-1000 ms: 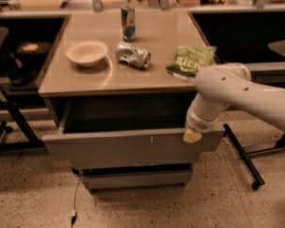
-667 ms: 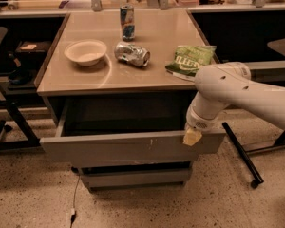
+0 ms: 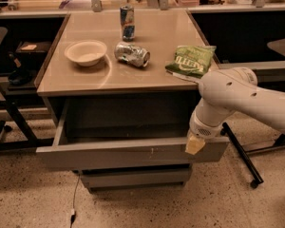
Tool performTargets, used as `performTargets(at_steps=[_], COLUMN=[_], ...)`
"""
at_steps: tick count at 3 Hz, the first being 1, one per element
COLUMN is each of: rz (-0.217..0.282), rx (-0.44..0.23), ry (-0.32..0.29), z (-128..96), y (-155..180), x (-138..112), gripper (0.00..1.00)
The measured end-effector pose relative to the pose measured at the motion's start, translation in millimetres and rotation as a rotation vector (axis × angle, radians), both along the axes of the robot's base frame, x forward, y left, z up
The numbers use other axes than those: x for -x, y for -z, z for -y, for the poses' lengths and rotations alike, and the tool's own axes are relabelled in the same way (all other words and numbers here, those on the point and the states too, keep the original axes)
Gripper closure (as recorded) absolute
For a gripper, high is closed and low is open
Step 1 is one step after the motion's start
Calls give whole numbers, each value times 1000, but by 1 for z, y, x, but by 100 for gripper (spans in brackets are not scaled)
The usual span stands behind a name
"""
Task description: Open top drawer
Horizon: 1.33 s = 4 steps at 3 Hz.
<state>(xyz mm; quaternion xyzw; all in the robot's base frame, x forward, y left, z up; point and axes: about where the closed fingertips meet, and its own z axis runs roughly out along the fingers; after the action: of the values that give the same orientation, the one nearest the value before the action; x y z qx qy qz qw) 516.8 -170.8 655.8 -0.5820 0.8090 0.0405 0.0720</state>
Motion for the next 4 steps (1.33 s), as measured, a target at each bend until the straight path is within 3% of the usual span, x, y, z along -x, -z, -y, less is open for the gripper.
performTargets(at_steps=[1, 2, 4], rz=[-34, -34, -73], rx=[-1, -1, 1], ry=[35, 35, 84], z=[6, 5, 11], y=[2, 1, -1], x=[26, 26, 60], gripper=[100, 100, 100])
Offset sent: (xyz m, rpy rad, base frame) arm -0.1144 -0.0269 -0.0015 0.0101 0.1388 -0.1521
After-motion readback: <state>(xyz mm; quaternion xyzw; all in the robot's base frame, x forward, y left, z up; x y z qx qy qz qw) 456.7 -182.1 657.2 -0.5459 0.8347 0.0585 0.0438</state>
